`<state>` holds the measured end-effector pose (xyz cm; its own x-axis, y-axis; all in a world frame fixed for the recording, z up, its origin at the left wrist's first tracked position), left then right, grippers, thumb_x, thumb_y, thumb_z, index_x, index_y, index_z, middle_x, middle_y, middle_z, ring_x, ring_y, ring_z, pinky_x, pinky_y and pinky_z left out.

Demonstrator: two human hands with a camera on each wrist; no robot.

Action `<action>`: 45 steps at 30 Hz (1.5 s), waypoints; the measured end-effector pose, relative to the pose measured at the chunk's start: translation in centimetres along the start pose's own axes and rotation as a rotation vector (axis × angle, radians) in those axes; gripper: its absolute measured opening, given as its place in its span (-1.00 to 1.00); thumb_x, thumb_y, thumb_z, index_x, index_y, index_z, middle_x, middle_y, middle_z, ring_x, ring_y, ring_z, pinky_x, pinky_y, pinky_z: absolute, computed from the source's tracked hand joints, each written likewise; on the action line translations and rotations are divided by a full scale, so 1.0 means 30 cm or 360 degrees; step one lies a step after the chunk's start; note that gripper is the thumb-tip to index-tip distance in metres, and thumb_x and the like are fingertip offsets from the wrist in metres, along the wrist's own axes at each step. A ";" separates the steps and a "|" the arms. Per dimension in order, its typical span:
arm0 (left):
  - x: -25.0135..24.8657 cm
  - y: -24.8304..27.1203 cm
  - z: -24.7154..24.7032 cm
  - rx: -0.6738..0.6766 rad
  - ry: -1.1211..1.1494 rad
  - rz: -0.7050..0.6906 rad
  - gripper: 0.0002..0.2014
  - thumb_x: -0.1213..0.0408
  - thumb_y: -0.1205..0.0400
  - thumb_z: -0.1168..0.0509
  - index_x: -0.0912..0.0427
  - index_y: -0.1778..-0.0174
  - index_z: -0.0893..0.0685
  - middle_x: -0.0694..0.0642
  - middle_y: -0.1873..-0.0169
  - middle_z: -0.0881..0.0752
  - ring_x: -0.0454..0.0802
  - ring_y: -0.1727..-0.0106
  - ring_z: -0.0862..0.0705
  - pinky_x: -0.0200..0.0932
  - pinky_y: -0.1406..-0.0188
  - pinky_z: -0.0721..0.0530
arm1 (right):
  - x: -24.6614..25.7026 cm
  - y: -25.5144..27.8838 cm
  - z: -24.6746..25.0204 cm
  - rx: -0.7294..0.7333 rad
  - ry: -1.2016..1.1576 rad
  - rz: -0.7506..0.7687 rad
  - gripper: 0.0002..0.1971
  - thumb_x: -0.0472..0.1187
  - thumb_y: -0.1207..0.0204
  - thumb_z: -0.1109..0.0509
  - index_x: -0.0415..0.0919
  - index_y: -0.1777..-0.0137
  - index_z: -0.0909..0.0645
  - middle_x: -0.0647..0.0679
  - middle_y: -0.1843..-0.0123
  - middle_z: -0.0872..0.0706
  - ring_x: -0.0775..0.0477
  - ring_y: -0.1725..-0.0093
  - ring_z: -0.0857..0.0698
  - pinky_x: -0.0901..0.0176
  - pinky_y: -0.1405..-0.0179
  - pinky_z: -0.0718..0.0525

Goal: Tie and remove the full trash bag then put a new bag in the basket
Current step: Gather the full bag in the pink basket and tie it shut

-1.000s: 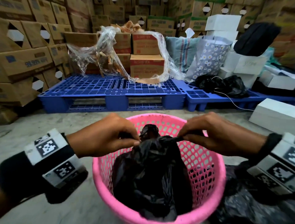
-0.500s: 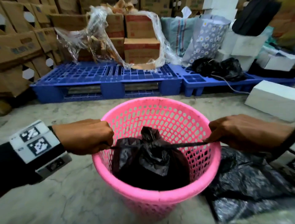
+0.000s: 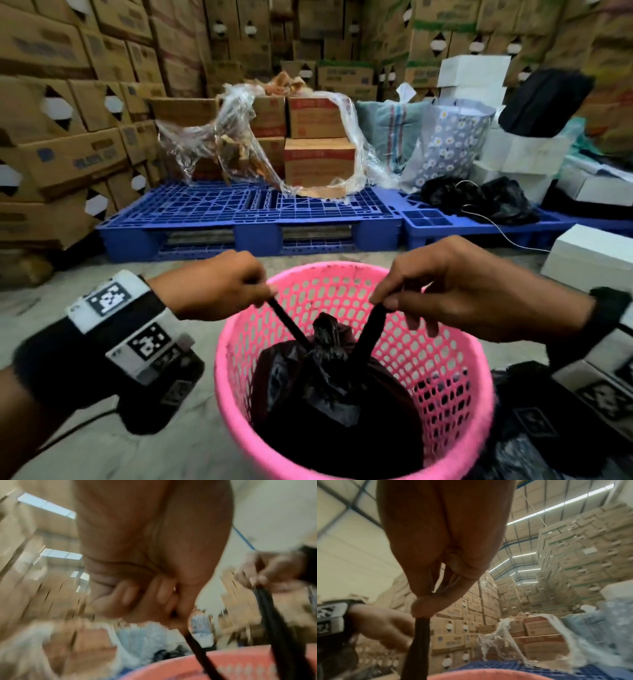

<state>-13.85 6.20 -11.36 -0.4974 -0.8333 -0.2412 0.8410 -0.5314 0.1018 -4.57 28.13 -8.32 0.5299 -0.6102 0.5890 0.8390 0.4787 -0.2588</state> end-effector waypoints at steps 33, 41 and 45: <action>-0.146 0.015 -0.132 0.0160 0.1349 -0.0041 -0.68 0.22 -0.60 -0.28 0.13 0.51 -0.55 -0.08 0.73 -0.53 -0.24 0.66 -0.42 -0.39 0.62 -0.31 | -0.026 -0.088 -0.154 0.0087 0.0540 0.0023 -0.90 -0.21 -0.52 -0.37 -0.03 0.06 -0.70 0.09 -0.54 -0.47 0.15 -0.44 -0.46 0.23 -0.33 -0.43; -0.156 0.034 -0.088 -0.0242 0.0981 -0.0259 -0.88 0.23 -0.45 -0.48 0.22 0.29 -0.79 -0.06 0.58 -0.68 -0.28 0.56 -0.52 -0.42 0.54 -0.42 | -0.033 -0.085 -0.155 0.0138 0.0361 0.0020 -0.84 -0.28 -0.52 -0.34 -0.07 0.06 -0.73 0.11 0.10 -0.83 0.16 0.10 -0.70 0.11 0.01 -0.63; -0.161 0.032 -0.090 -0.0393 0.0900 -0.0330 -0.88 0.27 -0.44 -0.49 0.13 0.15 -0.72 0.07 0.42 -0.75 -0.17 0.50 -0.59 -0.28 0.46 -0.52 | -0.044 -0.093 -0.155 0.0164 0.0196 -0.0066 -0.86 -0.32 -0.53 -0.36 -0.15 0.10 -0.75 0.04 0.16 -0.84 0.16 0.13 -0.72 0.23 0.04 -0.62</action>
<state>-10.05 10.12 -12.71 -0.5220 -0.4727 -0.7099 0.7975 -0.5658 -0.2097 -7.05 24.66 -11.94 0.5113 -0.7008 0.4975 0.8468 0.5097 -0.1524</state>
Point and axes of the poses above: each hand's wrist, its own y-axis away from the middle knuckle, its own z-axis out of the back of the hand, x = y × z, the point moved 4 cm from there along -y, towards the middle knuckle
